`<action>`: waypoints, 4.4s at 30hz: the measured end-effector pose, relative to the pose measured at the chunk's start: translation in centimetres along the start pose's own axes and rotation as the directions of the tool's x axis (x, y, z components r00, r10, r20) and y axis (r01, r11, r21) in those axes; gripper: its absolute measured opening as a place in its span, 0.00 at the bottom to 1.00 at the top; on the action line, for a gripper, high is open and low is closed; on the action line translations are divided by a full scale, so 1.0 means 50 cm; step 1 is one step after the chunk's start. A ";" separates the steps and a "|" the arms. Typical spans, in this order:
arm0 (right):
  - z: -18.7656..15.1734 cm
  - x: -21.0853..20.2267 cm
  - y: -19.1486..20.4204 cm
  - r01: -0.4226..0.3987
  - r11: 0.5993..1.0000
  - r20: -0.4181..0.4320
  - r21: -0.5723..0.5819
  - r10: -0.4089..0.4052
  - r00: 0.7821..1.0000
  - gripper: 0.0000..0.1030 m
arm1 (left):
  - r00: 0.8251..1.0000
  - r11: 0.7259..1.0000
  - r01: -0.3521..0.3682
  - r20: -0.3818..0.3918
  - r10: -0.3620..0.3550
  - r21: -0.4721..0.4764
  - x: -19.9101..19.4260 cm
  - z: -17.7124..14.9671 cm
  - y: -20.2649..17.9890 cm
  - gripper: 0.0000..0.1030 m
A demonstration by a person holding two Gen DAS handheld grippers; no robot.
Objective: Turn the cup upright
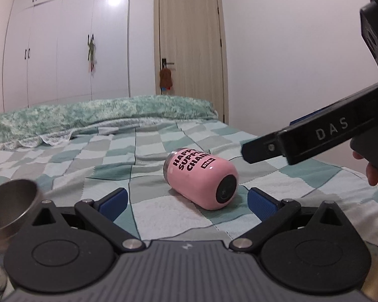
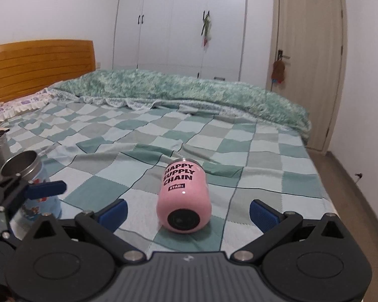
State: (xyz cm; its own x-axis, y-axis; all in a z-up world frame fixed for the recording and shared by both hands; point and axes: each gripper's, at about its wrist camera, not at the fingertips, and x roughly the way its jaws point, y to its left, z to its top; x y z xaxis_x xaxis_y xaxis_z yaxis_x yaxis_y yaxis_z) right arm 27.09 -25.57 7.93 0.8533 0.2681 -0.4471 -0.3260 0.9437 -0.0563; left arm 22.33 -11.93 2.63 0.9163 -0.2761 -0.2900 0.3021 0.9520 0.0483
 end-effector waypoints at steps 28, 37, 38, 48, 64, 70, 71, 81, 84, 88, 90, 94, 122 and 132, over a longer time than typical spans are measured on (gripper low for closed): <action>0.047 0.345 -0.047 -0.155 0.981 -0.296 0.119 0.184 0.937 0.82 | 0.975 0.993 -0.087 -0.209 0.070 -0.077 0.193 0.011 0.039 1.00; 0.040 0.322 -0.055 -0.147 0.976 -0.280 0.162 0.189 0.941 0.81 | 0.981 0.995 -0.077 -0.184 0.065 -0.060 0.176 0.017 0.033 1.00; 0.040 0.312 -0.057 -0.146 0.975 -0.276 0.168 0.188 0.942 0.81 | 0.982 0.996 -0.076 -0.177 0.066 -0.053 0.169 0.019 0.029 1.00; 0.040 0.169 -0.038 -0.126 0.973 -0.231 0.191 0.170 0.958 0.81 | 0.989 0.999 -0.027 -0.148 0.023 -0.023 0.057 0.029 -0.014 1.00; -0.040 -0.052 0.122 -0.110 0.966 -0.231 0.233 0.165 0.959 0.81 | 0.986 0.999 -0.053 -0.160 0.051 -0.006 -0.215 -0.028 0.025 1.00; -0.088 -0.066 0.184 -0.105 0.957 -0.266 0.269 0.179 0.947 0.81 | 0.979 0.996 -0.092 -0.184 0.086 -0.020 -0.271 -0.063 0.063 1.00; -0.096 -0.066 0.194 -0.103 0.956 -0.272 0.273 0.179 0.945 0.81 | 0.978 0.995 -0.099 -0.187 0.094 -0.022 -0.280 -0.068 0.070 1.00; -0.134 -0.045 0.249 -0.056 0.959 -0.313 0.277 0.145 0.939 0.81 | 0.969 0.989 -0.143 -0.209 0.133 -0.034 -0.328 -0.103 0.103 1.00; -0.132 -0.044 0.254 -0.049 0.963 -0.316 0.263 0.134 0.939 0.81 | 0.967 0.988 -0.152 -0.211 0.141 -0.038 -0.331 -0.106 0.106 1.00; -0.129 -0.044 0.250 -0.051 0.964 -0.316 0.260 0.135 0.939 0.81 | 0.968 0.988 -0.151 -0.208 0.141 -0.034 -0.337 -0.104 0.105 1.00; -0.128 -0.050 0.246 -0.049 0.964 -0.311 0.261 0.132 0.941 0.85 | 0.968 0.988 -0.152 -0.208 0.142 -0.033 -0.341 -0.102 0.103 1.00; -0.117 -0.094 0.222 -0.083 0.960 -0.237 0.267 0.149 0.960 0.96 | 0.967 0.987 -0.157 -0.210 0.147 -0.032 -0.346 -0.096 0.102 1.00; -0.193 -0.156 -0.042 -0.060 0.996 -0.126 0.063 0.067 0.990 1.00 | 0.858 0.981 -0.154 -0.508 0.074 -0.117 -0.141 0.052 -0.038 1.00; -0.200 -0.109 -0.077 -0.104 0.993 -0.127 0.046 0.109 0.986 1.00 | 0.756 0.975 -0.207 -0.645 0.111 -0.075 -0.046 0.064 -0.039 1.00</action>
State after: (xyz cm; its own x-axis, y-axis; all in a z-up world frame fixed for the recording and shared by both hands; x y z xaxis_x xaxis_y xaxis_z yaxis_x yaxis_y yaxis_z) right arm 19.61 -32.59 1.65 0.7537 0.3429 -0.5607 -0.3943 0.9184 0.0317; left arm 20.49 -13.60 6.27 0.5563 -0.0180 -0.8308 0.0852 0.9957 0.0355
